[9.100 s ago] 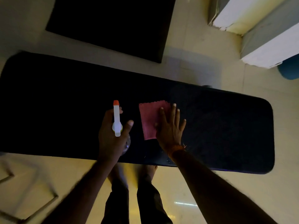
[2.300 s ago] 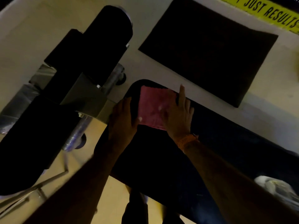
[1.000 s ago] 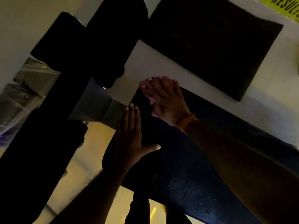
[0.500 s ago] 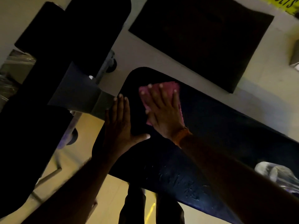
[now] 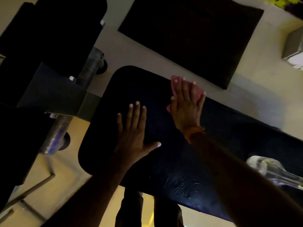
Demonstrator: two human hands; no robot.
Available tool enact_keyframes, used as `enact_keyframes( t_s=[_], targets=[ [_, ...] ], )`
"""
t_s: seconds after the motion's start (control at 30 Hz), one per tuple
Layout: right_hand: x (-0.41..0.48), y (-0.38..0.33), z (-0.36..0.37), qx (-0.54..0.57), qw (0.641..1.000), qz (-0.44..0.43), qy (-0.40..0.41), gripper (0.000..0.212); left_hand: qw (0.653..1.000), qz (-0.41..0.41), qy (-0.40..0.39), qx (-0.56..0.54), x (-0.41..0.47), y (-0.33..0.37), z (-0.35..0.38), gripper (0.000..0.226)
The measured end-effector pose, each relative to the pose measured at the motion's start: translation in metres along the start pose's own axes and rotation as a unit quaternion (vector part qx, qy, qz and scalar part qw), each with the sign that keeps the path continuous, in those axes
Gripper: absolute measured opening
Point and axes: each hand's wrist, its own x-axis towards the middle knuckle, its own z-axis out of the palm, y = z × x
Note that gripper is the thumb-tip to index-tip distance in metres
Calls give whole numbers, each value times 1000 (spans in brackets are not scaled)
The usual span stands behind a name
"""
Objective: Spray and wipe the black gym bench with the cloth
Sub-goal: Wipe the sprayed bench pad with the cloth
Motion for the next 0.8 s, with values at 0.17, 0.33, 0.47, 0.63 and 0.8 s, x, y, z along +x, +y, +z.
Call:
enact_keyframes(
  t_s=[0.17, 0.33, 0.47, 0.63, 0.8],
  targets=[
    [-41, 39, -2, -33, 977, -207, -37, 62, 999, 31, -22, 6, 1, 30, 8, 131],
    [-29, 47, -10, 25, 996, 83, -3, 61, 999, 30, -31, 15, 6, 46, 15, 133],
    [-55, 73, -10, -12, 983, -185, -13, 62, 997, 55, -41, 18, 7, 66, 21, 130],
    [-46, 96, -18, 16, 990, 139, -6, 63, 997, 51, -52, 11, 9, 89, 24, 132],
    [-82, 123, -14, -38, 992, -123, -10, 70, 993, 87, -75, 22, 9, 117, 29, 132]
  ],
)
